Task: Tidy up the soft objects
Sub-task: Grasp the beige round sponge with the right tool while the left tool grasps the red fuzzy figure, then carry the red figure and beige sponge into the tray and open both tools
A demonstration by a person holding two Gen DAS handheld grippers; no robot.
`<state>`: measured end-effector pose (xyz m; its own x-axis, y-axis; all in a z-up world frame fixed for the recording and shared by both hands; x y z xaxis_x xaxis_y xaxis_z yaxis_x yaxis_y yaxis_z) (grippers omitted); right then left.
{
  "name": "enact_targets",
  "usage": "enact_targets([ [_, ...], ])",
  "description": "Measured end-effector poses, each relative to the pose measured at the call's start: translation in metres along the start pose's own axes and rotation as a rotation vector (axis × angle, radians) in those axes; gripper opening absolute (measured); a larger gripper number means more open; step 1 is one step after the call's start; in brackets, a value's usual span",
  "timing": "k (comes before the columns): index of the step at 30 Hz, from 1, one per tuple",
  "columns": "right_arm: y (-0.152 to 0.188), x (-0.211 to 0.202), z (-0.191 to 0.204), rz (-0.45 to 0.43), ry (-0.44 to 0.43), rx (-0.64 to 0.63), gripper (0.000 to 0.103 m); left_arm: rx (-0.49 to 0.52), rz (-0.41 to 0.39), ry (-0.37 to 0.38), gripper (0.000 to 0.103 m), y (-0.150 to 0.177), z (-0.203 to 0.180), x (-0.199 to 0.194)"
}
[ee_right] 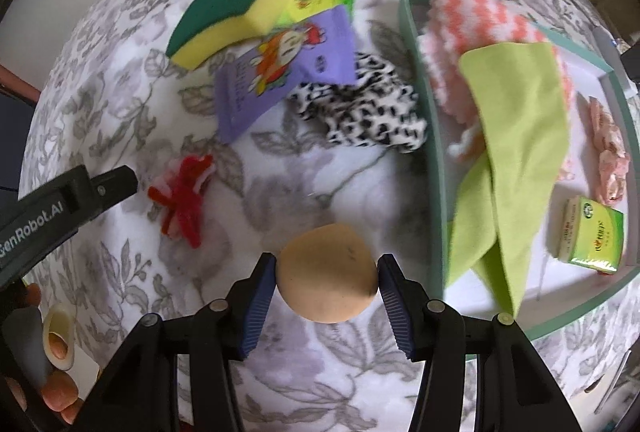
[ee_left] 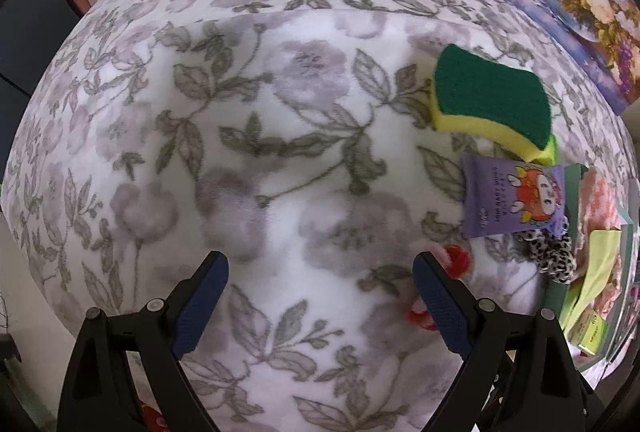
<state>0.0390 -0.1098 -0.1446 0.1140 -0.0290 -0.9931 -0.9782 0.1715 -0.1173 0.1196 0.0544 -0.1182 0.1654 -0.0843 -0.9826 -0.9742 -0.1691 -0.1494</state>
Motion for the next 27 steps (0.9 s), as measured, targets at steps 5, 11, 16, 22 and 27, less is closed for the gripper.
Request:
enact_targets([
  [5, -0.006, -0.005, -0.015, -0.001, 0.001, 0.0, 0.055, 0.04, 0.005, 0.014, 0.094, 0.006, -0.02, 0.001],
  [11, -0.004, -0.007, -0.016, -0.006, 0.003, -0.012, 0.055, 0.096, 0.019, 0.019, 0.091, 0.014, -0.045, 0.01],
  [16, -0.004, -0.011, -0.021, -0.011, 0.004, -0.017, 0.055, 0.117, 0.028, 0.025, 0.074, 0.022, -0.061, 0.015],
  [22, -0.004, -0.01, -0.018, -0.015, -0.002, -0.019, 0.055, 0.119, 0.067, 0.052, 0.046, 0.037, -0.071, 0.023],
  [27, -0.004, -0.009, -0.018, -0.015, -0.003, -0.018, 0.055, 0.134, 0.079, 0.083, 0.028, 0.045, -0.078, 0.027],
])
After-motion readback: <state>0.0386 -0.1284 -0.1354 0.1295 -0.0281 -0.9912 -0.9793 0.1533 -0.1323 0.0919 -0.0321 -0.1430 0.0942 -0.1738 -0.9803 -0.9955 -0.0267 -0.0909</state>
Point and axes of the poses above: each gripper's, at about its wrist camera, not at the fingertips, and x roughly the way its jaws point, z to its left, y to its underside, the point moved 9 cm from there along x, roughly the way its jaws point, and after that the axes turned 4 degrees about -x, right-handed, at the moved point
